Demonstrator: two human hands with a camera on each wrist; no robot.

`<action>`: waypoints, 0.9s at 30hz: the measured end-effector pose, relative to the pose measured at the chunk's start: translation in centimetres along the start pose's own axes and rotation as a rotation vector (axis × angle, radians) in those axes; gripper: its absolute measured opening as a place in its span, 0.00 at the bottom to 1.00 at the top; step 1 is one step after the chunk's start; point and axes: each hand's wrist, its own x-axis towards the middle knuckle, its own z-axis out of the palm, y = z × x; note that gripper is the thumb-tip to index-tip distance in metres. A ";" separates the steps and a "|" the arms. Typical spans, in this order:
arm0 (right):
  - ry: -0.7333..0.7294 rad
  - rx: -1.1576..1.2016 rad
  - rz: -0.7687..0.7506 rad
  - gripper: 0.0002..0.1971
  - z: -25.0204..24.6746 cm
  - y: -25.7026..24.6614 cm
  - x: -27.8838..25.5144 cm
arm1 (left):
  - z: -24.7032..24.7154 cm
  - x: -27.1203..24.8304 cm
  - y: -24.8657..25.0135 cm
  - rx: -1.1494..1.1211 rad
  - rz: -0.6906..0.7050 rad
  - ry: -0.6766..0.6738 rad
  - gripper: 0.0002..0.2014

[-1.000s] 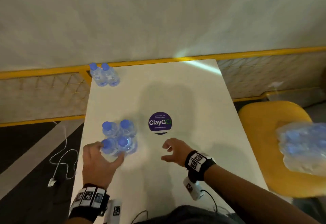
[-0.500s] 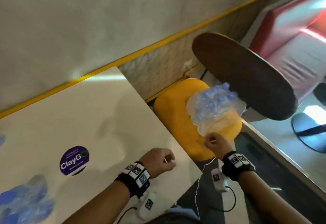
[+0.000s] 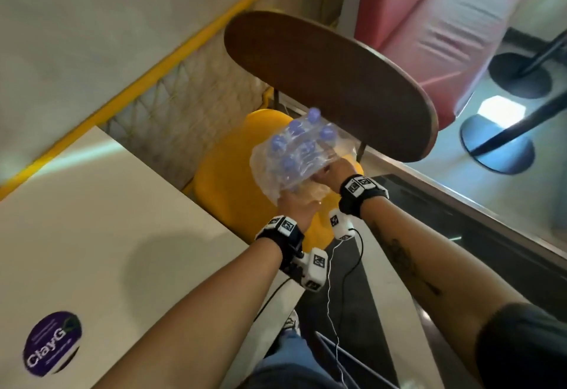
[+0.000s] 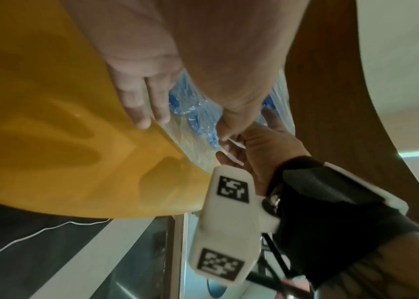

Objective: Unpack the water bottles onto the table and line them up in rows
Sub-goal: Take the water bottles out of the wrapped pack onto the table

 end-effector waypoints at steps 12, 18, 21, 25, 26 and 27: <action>0.037 0.119 -0.077 0.34 -0.3 -0.8 0.5 | -2.0 4.5 1.3 0.213 0.067 0.151 0.13; 0.126 0.199 -0.121 0.32 0.6 0.6 -2.8 | -3.9 1.4 0.4 0.368 0.249 -0.088 0.20; 0.142 0.207 -0.142 0.33 1.7 1.6 -5.7 | -6.4 -1.1 -1.7 0.393 0.343 -0.197 0.33; 0.144 0.202 -0.190 0.36 3.8 -0.1 -10.0 | -11.1 -4.7 -5.7 0.296 0.375 -0.094 0.29; 0.132 0.185 -0.220 0.36 4.6 -1.1 -11.0 | -12.7 -5.8 -6.7 0.279 0.361 -0.065 0.29; 0.113 0.172 -0.255 0.36 5.5 -2.2 -12.0 | -14.3 -6.9 -8.0 0.270 0.349 -0.017 0.30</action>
